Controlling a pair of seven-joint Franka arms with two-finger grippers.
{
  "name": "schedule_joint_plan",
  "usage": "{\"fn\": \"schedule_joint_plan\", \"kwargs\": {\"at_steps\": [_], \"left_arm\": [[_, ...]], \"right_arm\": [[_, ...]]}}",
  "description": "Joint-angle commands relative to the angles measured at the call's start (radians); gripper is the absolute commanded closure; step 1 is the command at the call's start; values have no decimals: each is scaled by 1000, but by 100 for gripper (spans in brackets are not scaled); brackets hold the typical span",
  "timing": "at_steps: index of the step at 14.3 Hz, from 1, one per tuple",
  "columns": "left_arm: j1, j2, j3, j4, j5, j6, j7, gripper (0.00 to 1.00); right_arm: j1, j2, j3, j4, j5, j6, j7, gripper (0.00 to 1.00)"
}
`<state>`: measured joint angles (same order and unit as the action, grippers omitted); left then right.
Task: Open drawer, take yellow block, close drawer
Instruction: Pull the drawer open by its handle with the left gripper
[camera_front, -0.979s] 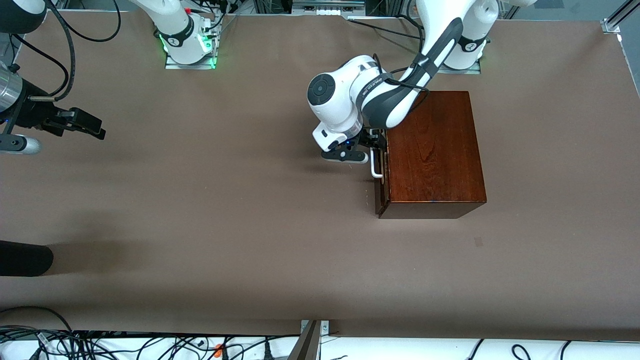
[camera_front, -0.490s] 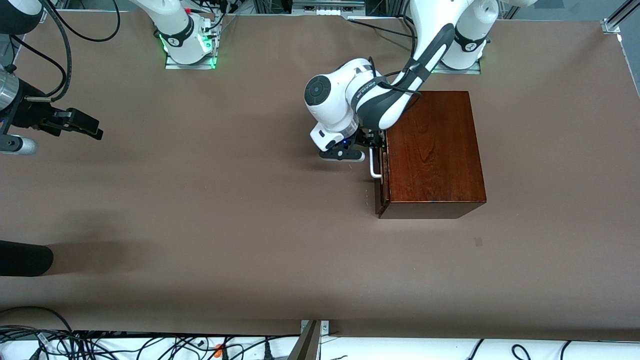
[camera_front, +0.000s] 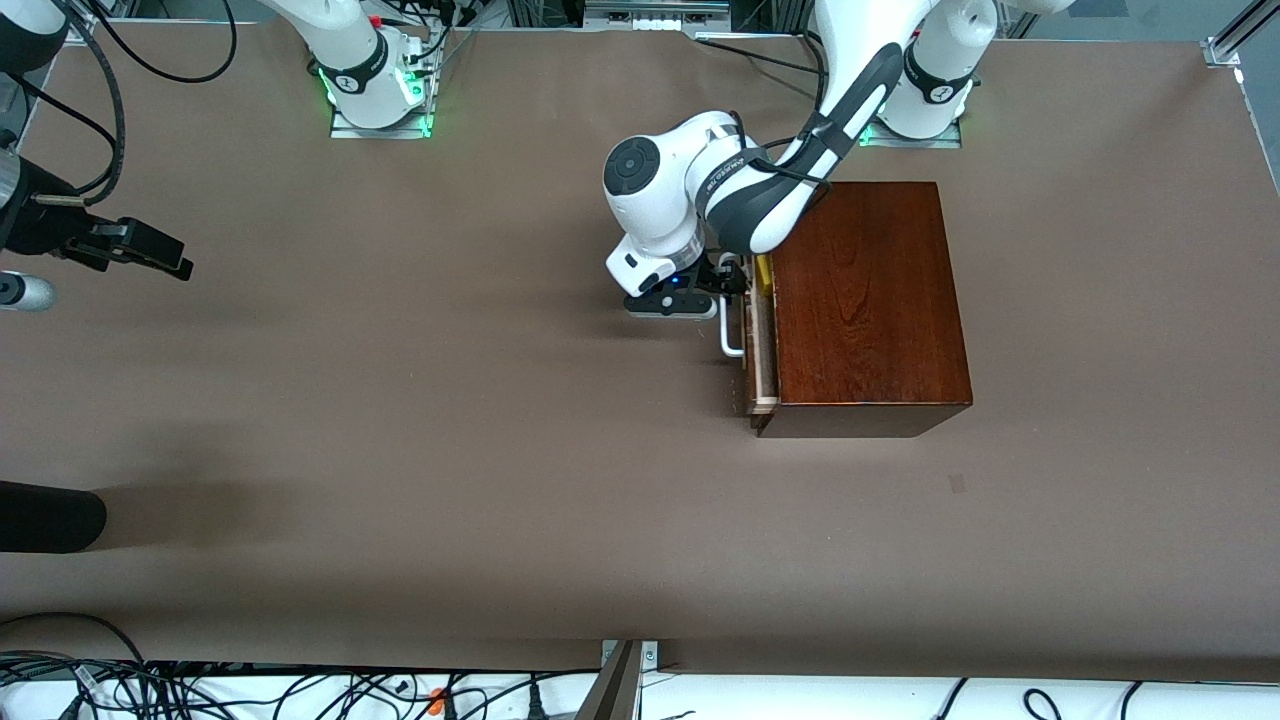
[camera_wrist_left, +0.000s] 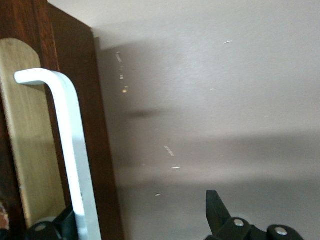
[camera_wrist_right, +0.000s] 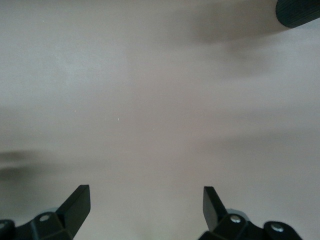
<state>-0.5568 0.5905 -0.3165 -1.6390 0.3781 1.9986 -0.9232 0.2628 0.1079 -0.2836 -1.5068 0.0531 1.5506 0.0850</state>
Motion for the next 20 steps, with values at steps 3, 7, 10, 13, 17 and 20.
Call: {"fn": "schedule_joint_plan", "kwargs": {"at_steps": [3,7,10,13,17,20], "left_arm": [[-40,74,-3,47,-56,163,-8,0],[-52,101,-3,97,-83,163,-9,0],[-55,104,-3,123,-96,163,-9,0],[-75,114,-1,131,-114,163,-2,0],[-97,140,1,160,-105,160,3,0],[-97,147,2,183,-105,157,4,0]], "right_arm": [[-13,-2,-9,8,1,-8,-65,0],[-13,3,-9,8,4,-1,-64,0],[-13,12,-9,11,2,3,-64,0],[-17,25,-11,13,1,32,-64,0],[-20,62,-11,13,-7,68,-60,0],[-22,62,-11,13,-9,68,-64,0]]}}
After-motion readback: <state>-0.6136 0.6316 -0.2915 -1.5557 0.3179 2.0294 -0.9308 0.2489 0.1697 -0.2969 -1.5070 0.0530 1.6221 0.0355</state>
